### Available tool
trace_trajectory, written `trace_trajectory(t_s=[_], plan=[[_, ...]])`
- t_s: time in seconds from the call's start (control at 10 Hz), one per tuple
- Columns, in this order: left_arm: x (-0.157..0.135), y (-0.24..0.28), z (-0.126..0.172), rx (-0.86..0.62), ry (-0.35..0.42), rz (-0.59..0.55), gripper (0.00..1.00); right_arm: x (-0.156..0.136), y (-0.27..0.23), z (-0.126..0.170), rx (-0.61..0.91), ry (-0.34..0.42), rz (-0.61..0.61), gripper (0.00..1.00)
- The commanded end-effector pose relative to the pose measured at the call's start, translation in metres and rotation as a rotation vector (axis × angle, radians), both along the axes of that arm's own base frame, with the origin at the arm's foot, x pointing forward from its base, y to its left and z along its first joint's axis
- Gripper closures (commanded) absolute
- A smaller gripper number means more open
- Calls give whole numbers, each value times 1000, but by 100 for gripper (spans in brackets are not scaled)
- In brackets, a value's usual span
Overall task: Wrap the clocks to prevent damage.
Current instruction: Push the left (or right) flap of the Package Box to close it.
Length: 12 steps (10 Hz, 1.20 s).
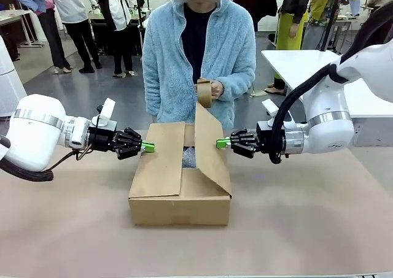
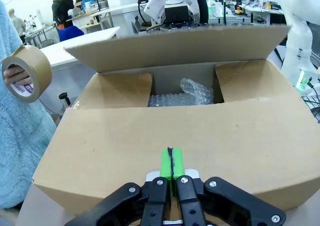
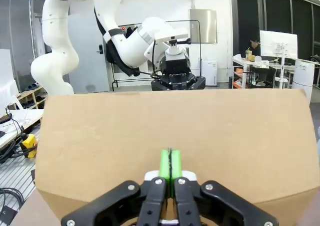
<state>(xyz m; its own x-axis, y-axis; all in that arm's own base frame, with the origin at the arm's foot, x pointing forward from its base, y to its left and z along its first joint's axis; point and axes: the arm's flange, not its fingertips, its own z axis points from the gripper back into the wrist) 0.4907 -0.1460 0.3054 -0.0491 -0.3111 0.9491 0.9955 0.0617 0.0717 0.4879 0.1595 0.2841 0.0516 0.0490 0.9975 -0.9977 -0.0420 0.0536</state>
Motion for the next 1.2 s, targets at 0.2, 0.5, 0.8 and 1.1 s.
trace_trajectory(t_s=[0.2,0.5,0.8,1.1], plan=[[-1,-1,-4,12,-21,7,99,3,11,-15,-23,20,-6,99],[-1,-1,-4,12,-21,7,99,5,-2,-23,-38,21,-18,99],[-1,-1,-4,12,-21,7,99,2,-12,-32,-45,24,13,99],[-1,-1,-4,12,-21,7,99,0,-15,-36,-53,44,20,99]])
